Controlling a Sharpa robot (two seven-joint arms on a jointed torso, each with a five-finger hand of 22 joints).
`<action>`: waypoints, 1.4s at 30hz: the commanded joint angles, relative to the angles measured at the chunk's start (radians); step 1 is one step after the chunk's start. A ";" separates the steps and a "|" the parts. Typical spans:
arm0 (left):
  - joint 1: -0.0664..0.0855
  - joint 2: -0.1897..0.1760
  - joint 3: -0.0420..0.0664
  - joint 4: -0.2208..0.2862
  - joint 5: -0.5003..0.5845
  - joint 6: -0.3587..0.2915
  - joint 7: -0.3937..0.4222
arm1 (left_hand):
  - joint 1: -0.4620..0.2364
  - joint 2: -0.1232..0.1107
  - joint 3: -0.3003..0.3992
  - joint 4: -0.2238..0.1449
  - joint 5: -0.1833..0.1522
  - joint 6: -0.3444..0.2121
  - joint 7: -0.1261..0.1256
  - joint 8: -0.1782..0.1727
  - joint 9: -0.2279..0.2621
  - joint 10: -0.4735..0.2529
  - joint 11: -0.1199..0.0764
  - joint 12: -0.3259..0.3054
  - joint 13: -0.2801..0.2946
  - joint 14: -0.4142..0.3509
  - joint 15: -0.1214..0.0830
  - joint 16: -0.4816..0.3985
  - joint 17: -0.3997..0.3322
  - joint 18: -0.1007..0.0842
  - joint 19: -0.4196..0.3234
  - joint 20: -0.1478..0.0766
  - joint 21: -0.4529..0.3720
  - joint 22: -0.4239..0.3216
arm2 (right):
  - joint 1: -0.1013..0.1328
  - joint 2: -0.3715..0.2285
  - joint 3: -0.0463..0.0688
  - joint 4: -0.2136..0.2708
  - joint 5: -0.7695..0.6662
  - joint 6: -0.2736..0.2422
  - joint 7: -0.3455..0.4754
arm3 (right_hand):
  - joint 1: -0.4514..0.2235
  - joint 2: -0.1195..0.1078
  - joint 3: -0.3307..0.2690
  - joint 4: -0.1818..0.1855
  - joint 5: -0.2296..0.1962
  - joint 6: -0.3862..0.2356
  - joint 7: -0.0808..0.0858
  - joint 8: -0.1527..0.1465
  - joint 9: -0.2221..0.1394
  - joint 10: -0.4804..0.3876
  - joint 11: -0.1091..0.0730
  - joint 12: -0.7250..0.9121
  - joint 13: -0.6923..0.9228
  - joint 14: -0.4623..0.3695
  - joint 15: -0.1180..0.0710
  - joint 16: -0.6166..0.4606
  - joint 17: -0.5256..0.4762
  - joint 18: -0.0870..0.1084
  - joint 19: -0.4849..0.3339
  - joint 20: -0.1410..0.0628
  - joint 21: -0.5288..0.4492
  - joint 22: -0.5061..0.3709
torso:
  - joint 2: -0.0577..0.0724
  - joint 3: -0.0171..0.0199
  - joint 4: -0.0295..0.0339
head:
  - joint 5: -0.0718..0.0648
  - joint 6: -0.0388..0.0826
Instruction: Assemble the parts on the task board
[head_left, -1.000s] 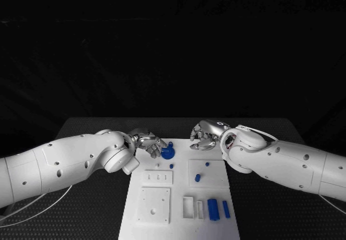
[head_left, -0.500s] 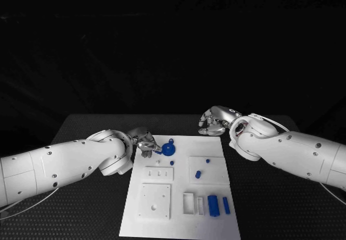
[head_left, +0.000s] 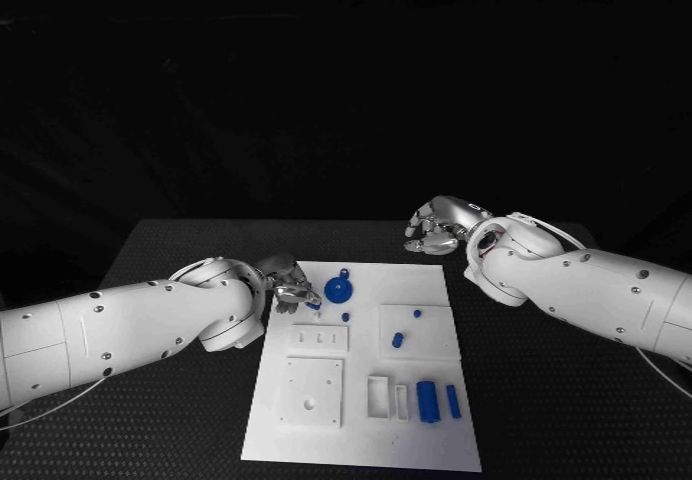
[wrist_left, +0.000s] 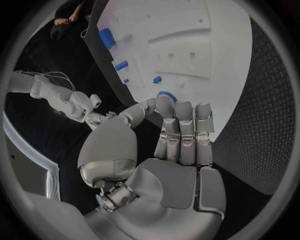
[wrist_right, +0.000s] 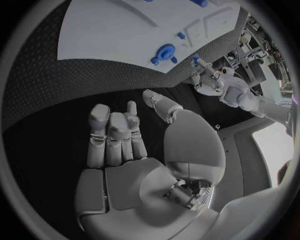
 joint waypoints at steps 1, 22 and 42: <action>-0.003 0.005 0.000 0.006 -0.010 -0.019 -0.019 | 0.002 -0.014 0.015 -0.010 0.001 0.125 -0.105 -0.008 0.104 0.005 -0.035 0.028 0.017 0.017 -0.035 0.022 0.002 0.006 0.010 -0.104 0.011 0.023 | 0.000 0.005 0.001 -0.003 0.017 -0.003 0.015 | 0.007 0.000 0.000 0.006 0.010 0.012 0.010 -0.002 -0.002 -0.002 -0.002 -0.002 -0.002 -0.003 0.000 -0.004 0.001 0.028 0.004 -0.003 -0.005 0.007 | -0.001 -0.0005 -0.0015 | 0.003 -0.005; -0.022 0.028 0.000 0.001 -0.002 -0.017 -0.058 | -0.020 -0.004 0.007 -0.039 0.052 0.175 -0.123 -0.010 0.140 -0.007 -0.051 0.152 0.071 0.018 -0.066 0.133 -0.008 0.006 0.022 -0.128 0.076 0.023 | 0.001 0.018 0.001 -0.028 0.026 0.011 0.013 | 0.005 0.003 -0.003 0.007 0.071 0.012 0.010 -0.002 -0.004 -0.003 -0.002 0.000 -0.005 -0.003 0.001 -0.005 0.004 0.028 0.004 -0.003 -0.006 0.010 | 0.001 0.0018 -0.0018 | 0.010 -0.030; -0.057 0.033 0.000 0.005 -0.039 0.004 -0.060 | -0.028 -0.001 0.009 -0.041 0.040 0.182 -0.125 -0.006 0.145 -0.011 -0.052 0.173 0.076 0.014 -0.068 0.150 -0.014 0.006 0.019 -0.131 0.086 0.022 | 0.002 0.017 0.001 -0.031 0.027 0.017 0.014 | 0.003 0.004 -0.005 0.007 0.090 0.012 0.011 -0.002 -0.004 -0.004 -0.002 0.001 -0.006 -0.003 0.001 -0.005 0.004 0.028 0.004 -0.002 -0.007 0.011 | 0.002 -0.0021 -0.0003 | 0.010 -0.050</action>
